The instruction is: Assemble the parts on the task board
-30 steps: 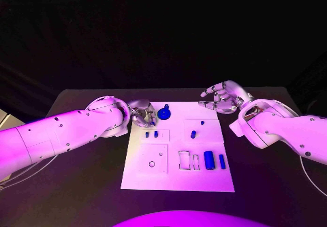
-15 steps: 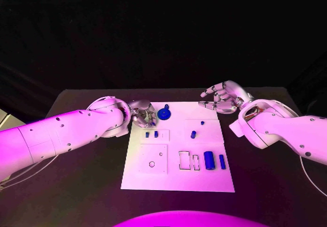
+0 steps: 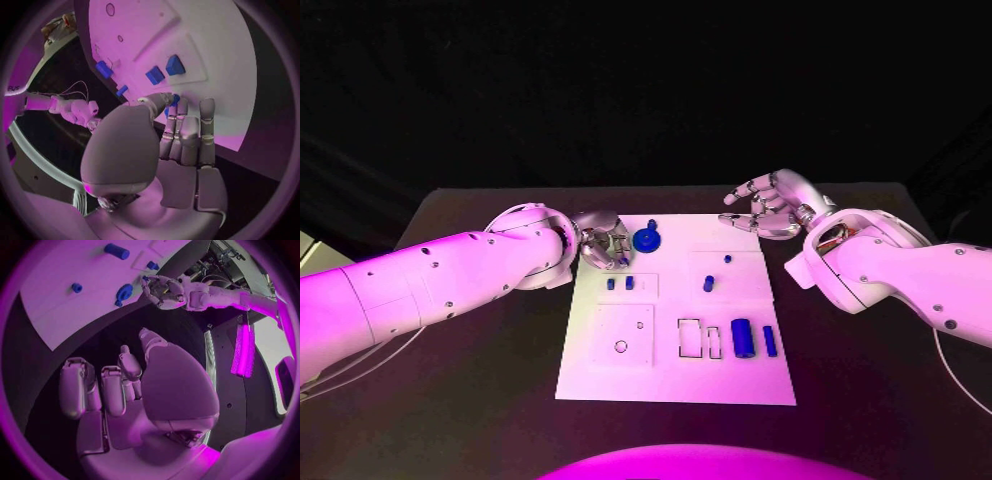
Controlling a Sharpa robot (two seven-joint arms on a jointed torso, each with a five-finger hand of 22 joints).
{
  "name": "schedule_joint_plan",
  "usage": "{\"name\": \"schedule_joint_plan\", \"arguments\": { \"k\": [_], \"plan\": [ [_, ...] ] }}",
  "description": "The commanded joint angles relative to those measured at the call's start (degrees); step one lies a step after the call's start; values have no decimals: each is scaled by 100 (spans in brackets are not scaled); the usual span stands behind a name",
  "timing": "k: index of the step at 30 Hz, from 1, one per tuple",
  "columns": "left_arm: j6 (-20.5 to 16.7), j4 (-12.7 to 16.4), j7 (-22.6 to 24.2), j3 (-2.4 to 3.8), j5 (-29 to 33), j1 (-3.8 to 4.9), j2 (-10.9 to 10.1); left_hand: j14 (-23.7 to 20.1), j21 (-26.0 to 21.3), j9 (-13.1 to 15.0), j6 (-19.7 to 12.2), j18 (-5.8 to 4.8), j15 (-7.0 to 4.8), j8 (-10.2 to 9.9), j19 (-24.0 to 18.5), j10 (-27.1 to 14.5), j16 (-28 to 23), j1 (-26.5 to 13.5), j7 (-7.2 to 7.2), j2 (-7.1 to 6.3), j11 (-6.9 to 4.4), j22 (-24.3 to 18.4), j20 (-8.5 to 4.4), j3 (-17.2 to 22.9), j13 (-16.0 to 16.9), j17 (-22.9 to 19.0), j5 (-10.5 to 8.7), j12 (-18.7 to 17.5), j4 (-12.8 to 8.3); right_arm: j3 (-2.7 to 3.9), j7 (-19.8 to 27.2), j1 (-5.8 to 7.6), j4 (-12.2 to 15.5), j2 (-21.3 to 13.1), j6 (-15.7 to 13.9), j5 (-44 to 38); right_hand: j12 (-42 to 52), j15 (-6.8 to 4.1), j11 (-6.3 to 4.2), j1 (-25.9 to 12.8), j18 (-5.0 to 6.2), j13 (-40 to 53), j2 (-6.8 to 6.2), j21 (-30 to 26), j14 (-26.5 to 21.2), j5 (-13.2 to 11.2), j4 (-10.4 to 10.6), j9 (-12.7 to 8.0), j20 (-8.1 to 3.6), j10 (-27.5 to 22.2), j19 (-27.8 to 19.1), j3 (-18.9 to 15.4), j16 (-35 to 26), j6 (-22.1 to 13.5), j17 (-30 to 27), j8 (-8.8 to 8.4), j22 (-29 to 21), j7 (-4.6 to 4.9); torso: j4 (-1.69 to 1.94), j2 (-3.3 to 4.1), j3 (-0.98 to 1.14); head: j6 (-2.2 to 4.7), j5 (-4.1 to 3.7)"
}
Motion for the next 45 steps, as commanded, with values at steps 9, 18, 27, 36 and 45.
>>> {"name": "schedule_joint_plan", "arguments": {
  "k": [9,18,27,36,45],
  "plan": [
    [211,-7,-18,-22,-64,-22,10,-8,-27,-6,-20,60,20,-82,-91,30,18,-103,3,-12,3,-50,6,12,-14,-35,-16,-57,-31,0,45,-7,-6,8,40,-57,-19,-37,-13,-10,68,-4,-33,-19,371,20,-3,10,-37,11,104,34,-32,-13,570,23,850,-8,2,-10,0,-11,4],
    [124,10,-6,-22,-57,-23,-8,-59,-66,-66,-194,71,44,-288,-160,34,16,-182,39,-64,27,-102,23,70,-57,-113,-14,-169,-63,0,47,-11,-10,5,39,-57,-19,-37,-13,-10,68,-4,-33,-19,371,20,-3,10,-37,11,104,34,-32,-13,570,23,850,-8,2,-10,-3,10,3],
    [-1,27,-48,-20,-69,-31,-29,-62,-68,-130,-397,71,45,-485,-149,51,37,-268,60,-125,26,-99,30,107,-80,-126,-12,-243,-76,-1,52,-19,-14,4,35,-57,-19,-37,-13,-10,68,-4,-33,-19,371,20,-3,10,-37,11,104,34,-32,-13,570,23,850,-8,4,-6,-6,22,4],
    [-109,54,-40,-12,-56,-45,-66,-57,-74,-155,-492,72,48,-565,-147,37,48,-303,59,-155,30,-108,30,118,-89,-122,-12,-278,-83,-1,56,-27,-18,4,30,-57,-40,-39,-15,-14,73,-30,-39,-47,369,21,-4,10,-40,6,99,39,-44,-18,556,26,836,-9,4,-4,-4,26,9],
    [-145,46,-66,-3,-41,-54,-119,-56,-83,-207,-764,70,55,-751,-127,9,65,-345,46,-198,38,-116,35,134,-87,-145,-12,-316,-114,-1,42,-32,-37,-5,74,-73,-1346,-33,-14,22,105,-1093,-82,-240,378,22,-3,12,-49,-737,51,81,-51,-75,575,33,744,-6,1,-7,-2,30,2]
  ]
}}
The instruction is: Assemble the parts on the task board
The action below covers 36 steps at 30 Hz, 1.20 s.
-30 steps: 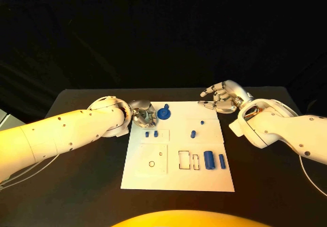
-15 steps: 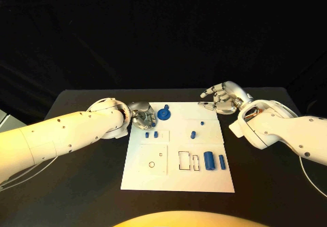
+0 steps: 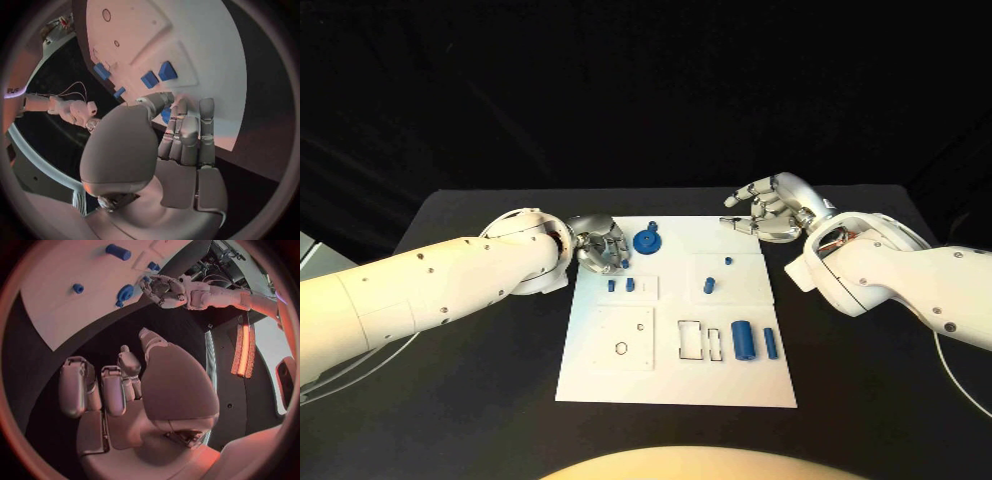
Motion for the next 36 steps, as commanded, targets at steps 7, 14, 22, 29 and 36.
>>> {"name": "schedule_joint_plan", "arguments": {
  "k": [7,14,22,29,36],
  "plan": [
    [-97,-28,-53,19,22,-7,-128,-46,-60,-52,-257,81,30,-159,-53,-82,14,-79,-8,-19,41,-70,13,19,-2,-82,-11,-59,-29,-5,-92,-27,-156,-4,654,-684,-3443,29,87,363,195,-3041,-302,-643,262,-132,30,20,9,-1016,-111,412,-266,-55,256,83,489,52,-5,-1,0,25,-23],
    [-467,-105,223,104,599,-6,-321,-455,-112,-21,-85,84,112,-72,-126,-339,-240,-21,118,46,150,-113,76,111,-48,-855,0,-160,-99,-12,-194,-105,-332,32,1252,-1657,-4435,26,67,845,179,-4216,-516,-578,305,-87,-74,22,-1,-819,-49,1030,-215,126,330,109,553,-10,-2,-3,4,51,-112],
    [-663,-36,1767,200,2714,-2,-666,-1419,-344,-5,153,89,189,77,-467,-479,-1268,69,252,209,272,-226,137,183,-85,-2395,-14,-106,-287,-32,-539,-172,-471,109,1763,-3089,-4947,-27,30,833,178,-4848,-574,-561,328,-167,-167,36,-72,-776,-27,1212,-207,251,342,121,593,-125,-5,12,8,97,-270],
    [-469,145,2621,228,3620,-3,-855,-1587,-564,-35,104,82,231,67,-681,-532,-1617,-51,268,226,296,-346,191,-44,-119,-2587,-24,-73,-285,-43,-900,-257,-520,204,1883,-3713,-5072,-43,21,734,175,-5028,-587,-578,339,-225,-170,33,-113,-758,-22,1137,-205,266,349,106,595,-135,0,2,6,80,-325],
    [-479,294,2870,232,4629,-4,-974,-1619,-643,-29,145,84,236,100,-699,-539,-1674,-76,264,247,296,-399,204,-103,-128,-2618,-16,-60,-269,-46,-1061,-325,-553,320,1864,-3957,-5110,-25,25,718,173,-5077,-580,-577,339,-222,-179,35,-110,-772,-18,1105,-212,286,340,109,599,-134,4,5,-3,84,-346]
  ]
}}
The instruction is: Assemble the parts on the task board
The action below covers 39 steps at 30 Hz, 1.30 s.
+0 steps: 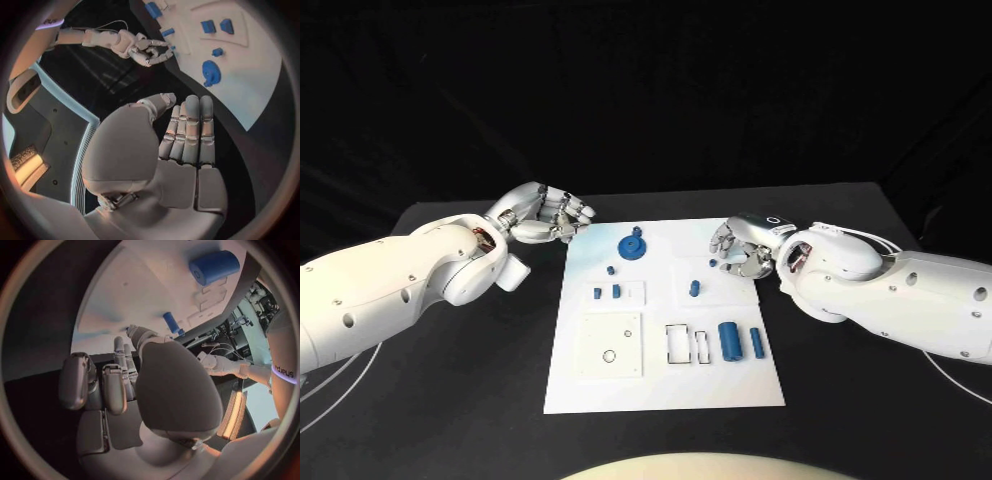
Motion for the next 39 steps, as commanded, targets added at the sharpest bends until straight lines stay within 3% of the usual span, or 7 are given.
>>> {"name": "schedule_joint_plan", "arguments": {
  "k": [1,10,20,35,39],
  "plan": [
    [36,68,536,7,1152,1,-36,-33,-29,-1,28,85,-1,26,-40,-34,-36,-32,-2,8,0,-10,-2,-25,-6,-10,-14,26,-6,-1,-249,-25,-15,45,161,-470,-32,29,5,-55,77,-20,-9,6,331,-28,-13,9,-24,19,27,-30,15,27,350,1,609,-15,6,-2,-7,-3,-15],
    [32,142,621,6,1666,0,-116,-34,-34,0,34,86,-1,32,-38,-31,-41,-26,0,17,0,-15,-3,-27,-6,-13,-11,30,-9,-3,-302,-76,-88,178,87,-512,-66,23,-15,-62,58,-159,63,106,362,49,24,23,-27,186,75,116,55,167,410,40,663,-24,9,-1,-9,-20,-17],
    [42,196,603,6,1751,1,-148,-36,-37,-1,34,86,-1,32,-37,-30,-44,-26,4,21,1,-17,-3,-29,-6,-15,-10,32,-8,-6,-290,-145,-152,290,157,-507,-97,6,-66,-65,14,-313,151,345,380,-34,-13,80,-42,542,160,441,78,435,445,142,786,-72,2,-4,-8,-54,0],
    [16,202,563,6,1760,2,-158,-45,-51,-2,34,88,0,38,-27,-34,-63,5,9,46,5,-30,-7,-31,-10,-26,-4,38,-29,-28,-372,-222,-282,475,375,-505,-163,-11,-87,-120,-9,-374,239,472,383,52,-94,130,-61,699,202,593,80,544,446,197,855,-84,1,-5,-7,-74,-8],
    [11,202,553,6,1760,2,-160,-46,-51,-3,35,89,-1,39,-24,-37,-67,13,10,48,5,-31,-8,-32,-12,-28,-3,38,-36,-35,-443,-240,-286,491,377,-579,-206,-38,-119,-6,-22,-409,432,548,387,-43,-357,207,-84,866,224,820,85,655,453,277,903,-95,-1,-9,-10,-101,-2]
  ]
}}
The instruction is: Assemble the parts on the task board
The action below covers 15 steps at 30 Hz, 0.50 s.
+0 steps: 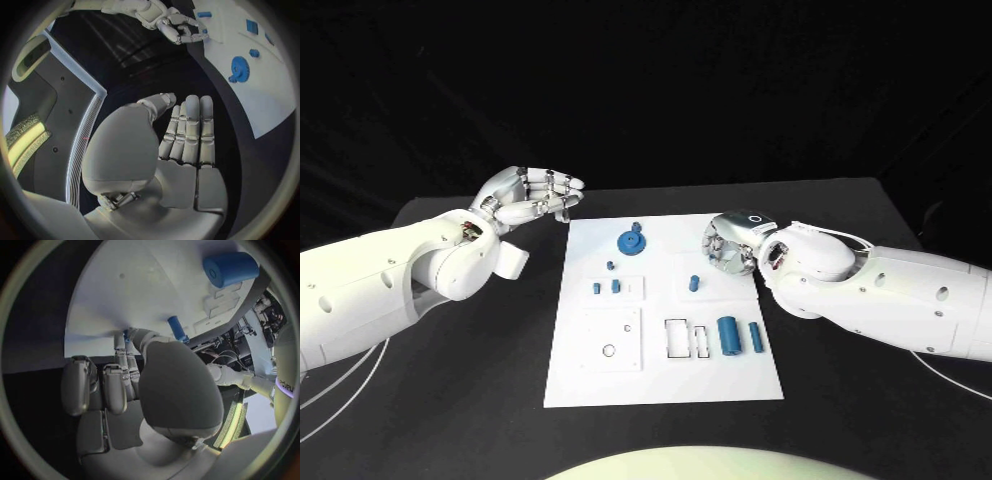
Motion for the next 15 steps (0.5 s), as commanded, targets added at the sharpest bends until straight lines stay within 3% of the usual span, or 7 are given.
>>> {"name": "schedule_joint_plan", "arguments": {
  "k": [1,7,15],
  "plan": [
    [11,18,60,6,66,3,0,-47,-29,-5,33,88,-1,39,-25,-40,-24,15,11,47,6,-7,-7,-18,-7,-8,-3,38,-23,-66,-96,-102,-5,45,321,-103,-39,-49,-38,130,-30,-87,207,114,389,-34,-224,56,-52,139,197,199,40,67,451,58,923,-8,1,-3,-5,-16,2],
    [-7,12,56,6,66,3,2,-48,-30,-5,32,88,0,39,-23,-45,-27,18,12,47,7,-8,-8,-20,-9,-10,-3,36,-27,-69,-215,-113,26,32,159,-234,-156,-59,-44,-46,-49,-129,236,218,380,-242,-563,142,-53,311,225,561,-1,98,379,92,993,-8,7,-10,-2,-17,2],
    [-108,0,78,6,77,2,8,-57,-41,-15,-4,83,19,40,-12,-181,-51,31,29,52,38,-21,-2,-49,-38,-27,7,-2,-56,-65,-284,-115,135,-39,-295,-331,-186,-66,-58,-136,-65,-139,233,305,381,-307,-659,172,-46,365,248,654,-8,121,363,107,1035,-25,-2,-11,-2,-13,9]
  ]
}}
